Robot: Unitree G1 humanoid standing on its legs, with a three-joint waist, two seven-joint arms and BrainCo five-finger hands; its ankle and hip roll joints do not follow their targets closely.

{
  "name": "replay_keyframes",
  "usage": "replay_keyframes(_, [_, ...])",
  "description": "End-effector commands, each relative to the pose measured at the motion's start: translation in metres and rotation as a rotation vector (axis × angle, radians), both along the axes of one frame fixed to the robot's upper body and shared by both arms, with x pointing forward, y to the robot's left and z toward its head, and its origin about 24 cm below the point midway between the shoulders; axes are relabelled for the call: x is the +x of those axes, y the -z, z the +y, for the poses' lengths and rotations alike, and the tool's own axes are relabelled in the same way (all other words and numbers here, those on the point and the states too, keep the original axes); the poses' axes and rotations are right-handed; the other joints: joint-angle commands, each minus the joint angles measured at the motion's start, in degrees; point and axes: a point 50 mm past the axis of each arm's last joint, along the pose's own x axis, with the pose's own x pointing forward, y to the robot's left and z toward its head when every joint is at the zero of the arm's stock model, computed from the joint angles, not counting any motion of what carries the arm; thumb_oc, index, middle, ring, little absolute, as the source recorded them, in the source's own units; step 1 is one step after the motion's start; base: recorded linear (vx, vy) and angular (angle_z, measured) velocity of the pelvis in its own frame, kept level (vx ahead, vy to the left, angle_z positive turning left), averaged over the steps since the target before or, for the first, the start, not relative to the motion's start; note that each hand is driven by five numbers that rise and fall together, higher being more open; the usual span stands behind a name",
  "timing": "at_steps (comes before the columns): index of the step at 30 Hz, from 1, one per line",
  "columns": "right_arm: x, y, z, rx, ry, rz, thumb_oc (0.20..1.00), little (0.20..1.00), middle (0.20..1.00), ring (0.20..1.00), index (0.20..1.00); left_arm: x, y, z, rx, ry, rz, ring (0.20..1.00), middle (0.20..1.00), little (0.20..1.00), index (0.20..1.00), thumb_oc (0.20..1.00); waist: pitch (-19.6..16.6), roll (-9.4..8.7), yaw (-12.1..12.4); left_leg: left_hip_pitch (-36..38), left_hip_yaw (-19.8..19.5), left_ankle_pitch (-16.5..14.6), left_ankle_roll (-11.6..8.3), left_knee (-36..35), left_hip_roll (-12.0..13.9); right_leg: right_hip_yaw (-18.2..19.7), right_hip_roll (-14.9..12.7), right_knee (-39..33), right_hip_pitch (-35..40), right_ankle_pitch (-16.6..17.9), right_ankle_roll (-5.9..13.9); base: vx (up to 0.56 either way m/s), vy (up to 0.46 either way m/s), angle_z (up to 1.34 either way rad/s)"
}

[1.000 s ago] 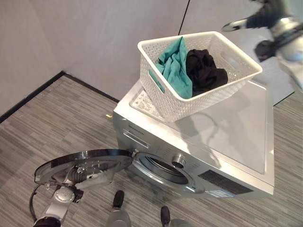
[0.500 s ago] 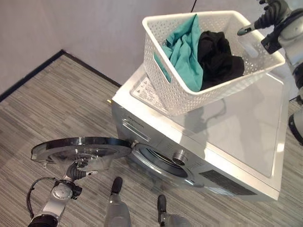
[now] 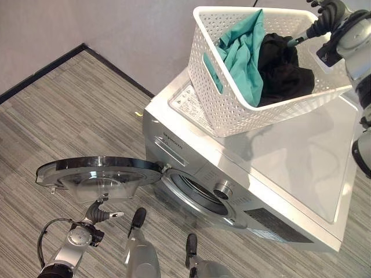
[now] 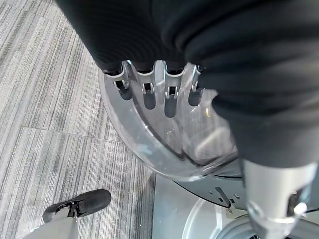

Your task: Grab the laundry basket,head to the washer,open it,put in the laundry and shut it.

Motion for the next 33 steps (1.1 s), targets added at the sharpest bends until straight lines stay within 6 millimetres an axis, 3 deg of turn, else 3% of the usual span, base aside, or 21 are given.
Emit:
replay_keyframes(1, [-0.016,-0.037,-0.009,-0.055,0.036,-0.082,1.000,1.000,1.000,1.000,1.000,0.020,-0.016,-0.001,0.006,0.030,-0.080,1.000,1.000,1.000,1.000,1.000,1.4,-1.70,0.1,1.9,-1.3,-7.2,3.35,0.6,0.5,-0.3,-5.5,0.7,1.5,-3.4,1.45,0.00,0.000,0.00])
replay_keyframes(16, [-0.003,0.003,0.010,-0.168,-0.060,0.069,1.000,1.000,1.000,1.000,1.000,0.026,-0.022,-0.010,-0.008,0.074,-0.103,1.000,1.000,1.000,1.000,1.000,3.9,-1.66,0.5,0.2,-3.1,-7.1,3.46,0.9,0.2,-1.7,-5.4,1.8,0.7,-4.3,1.21,0.01,-0.011,0.04])
replay_keyframes(27, [-0.008,0.036,-0.024,-0.261,0.026,0.260,1.000,1.000,1.000,1.000,1.000,0.017,-0.016,-0.008,-0.023,0.066,-0.076,1.000,1.000,1.000,1.000,1.000,5.1,-2.26,2.1,-2.0,-4.0,-7.0,3.12,0.8,0.0,-2.3,-5.1,0.6,-0.3,-4.0,1.32,0.02,-0.026,0.05])
replay_keyframes(28, [-0.009,0.037,-0.025,-0.284,0.017,0.261,0.457,0.457,0.457,0.457,0.457,0.019,-0.016,-0.010,-0.025,0.068,-0.083,1.000,1.000,1.000,1.000,1.000,5.3,-2.16,2.1,-2.1,-4.0,-7.0,3.10,0.8,-0.1,-2.3,-5.1,0.6,-0.5,-4.2,1.38,0.00,0.000,0.00])
replay_keyframes(29, [-0.010,0.036,-0.025,-0.284,0.011,0.255,0.200,0.200,0.200,0.200,0.200,0.019,-0.016,-0.010,-0.022,0.070,-0.084,1.000,1.000,1.000,1.000,1.000,5.4,-2.12,2.0,-2.2,-4.0,-7.0,3.09,0.8,-0.1,-2.2,-5.1,0.6,-0.6,-4.2,1.38,0.00,0.000,0.00])
replay_keyframes(33, [-0.012,0.034,-0.023,-0.283,-0.012,0.217,0.200,0.200,0.200,0.200,0.200,0.021,-0.017,-0.013,-0.027,0.065,-0.099,1.000,1.000,1.000,1.000,1.000,5.4,-2.15,1.8,-2.2,-3.8,-7.0,3.10,0.7,-0.2,-2.1,-5.1,0.6,-0.7,-4.3,1.39,0.00,0.000,0.00])
